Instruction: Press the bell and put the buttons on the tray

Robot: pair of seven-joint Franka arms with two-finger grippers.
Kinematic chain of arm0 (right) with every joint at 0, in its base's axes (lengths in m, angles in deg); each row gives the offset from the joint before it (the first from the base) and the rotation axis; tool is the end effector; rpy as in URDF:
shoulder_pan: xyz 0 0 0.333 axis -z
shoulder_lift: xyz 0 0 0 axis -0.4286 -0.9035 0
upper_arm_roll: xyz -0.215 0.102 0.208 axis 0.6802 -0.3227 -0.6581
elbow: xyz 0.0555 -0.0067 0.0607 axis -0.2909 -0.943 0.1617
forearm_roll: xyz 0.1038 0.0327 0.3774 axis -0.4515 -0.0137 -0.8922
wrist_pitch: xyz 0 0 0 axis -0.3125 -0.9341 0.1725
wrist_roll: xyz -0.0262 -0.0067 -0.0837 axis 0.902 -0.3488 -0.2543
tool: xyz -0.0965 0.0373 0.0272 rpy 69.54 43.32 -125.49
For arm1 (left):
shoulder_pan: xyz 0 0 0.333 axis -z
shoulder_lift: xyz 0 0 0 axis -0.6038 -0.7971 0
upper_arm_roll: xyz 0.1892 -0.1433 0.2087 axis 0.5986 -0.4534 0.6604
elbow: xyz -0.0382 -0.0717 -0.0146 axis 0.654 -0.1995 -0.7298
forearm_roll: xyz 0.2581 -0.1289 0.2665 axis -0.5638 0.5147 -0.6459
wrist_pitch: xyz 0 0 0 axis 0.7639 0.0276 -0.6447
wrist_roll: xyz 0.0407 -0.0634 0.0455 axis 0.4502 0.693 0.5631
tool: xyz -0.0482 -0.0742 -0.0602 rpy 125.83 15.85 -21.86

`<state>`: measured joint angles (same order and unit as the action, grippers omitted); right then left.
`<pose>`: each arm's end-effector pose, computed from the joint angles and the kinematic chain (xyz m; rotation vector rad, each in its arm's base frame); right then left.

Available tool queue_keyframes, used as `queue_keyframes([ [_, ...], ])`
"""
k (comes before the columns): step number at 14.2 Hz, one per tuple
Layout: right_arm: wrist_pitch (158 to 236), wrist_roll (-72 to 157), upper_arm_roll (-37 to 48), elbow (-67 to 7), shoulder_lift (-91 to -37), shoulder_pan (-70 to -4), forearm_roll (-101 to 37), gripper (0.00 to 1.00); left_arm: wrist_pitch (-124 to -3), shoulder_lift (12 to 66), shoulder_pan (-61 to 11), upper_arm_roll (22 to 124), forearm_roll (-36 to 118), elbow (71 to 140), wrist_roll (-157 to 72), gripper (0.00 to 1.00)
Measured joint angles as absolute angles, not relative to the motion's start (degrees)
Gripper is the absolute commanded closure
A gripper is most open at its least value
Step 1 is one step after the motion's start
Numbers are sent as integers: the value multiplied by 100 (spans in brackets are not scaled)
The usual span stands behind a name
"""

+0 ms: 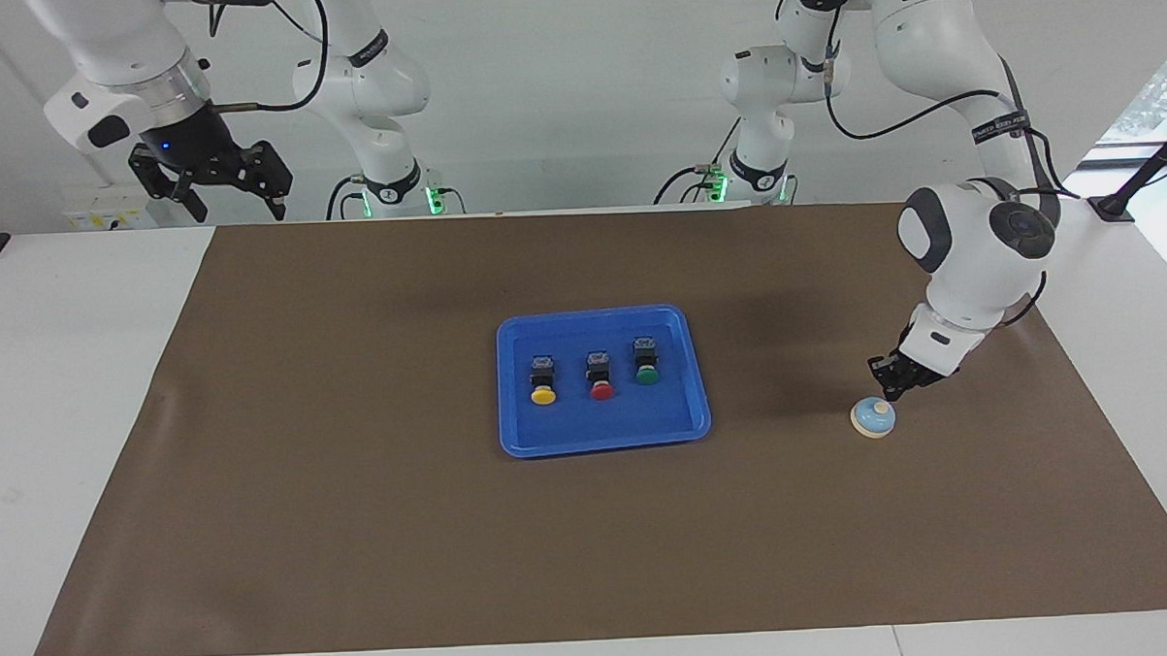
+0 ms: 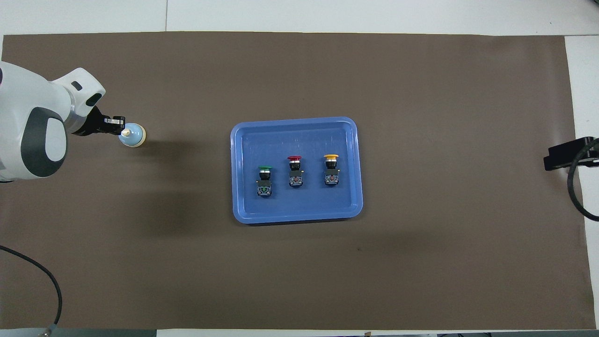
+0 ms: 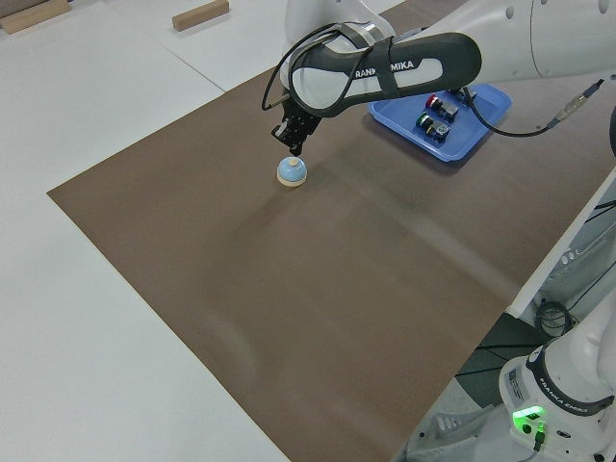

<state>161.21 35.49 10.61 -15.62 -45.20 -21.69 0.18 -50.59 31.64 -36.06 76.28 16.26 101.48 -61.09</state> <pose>0.5182 -0.0200 0.6534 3.1105 -0.0311 -0.1131 0.6324 -0.0134 0.3708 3.1256 -0.1007 0.0776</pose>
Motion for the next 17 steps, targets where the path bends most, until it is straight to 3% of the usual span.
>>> queue_keyframes([
  [11,16121,3549,1060,-1563,-4520,-2169,18,0,-5715,2985,-3595,7618,1625,10435,-6054,100],
  [17,16121,3549,1060,-1563,-4520,-2169,18,0,-4766,3136,-3609,7647,1625,10072,-6054,100],
])
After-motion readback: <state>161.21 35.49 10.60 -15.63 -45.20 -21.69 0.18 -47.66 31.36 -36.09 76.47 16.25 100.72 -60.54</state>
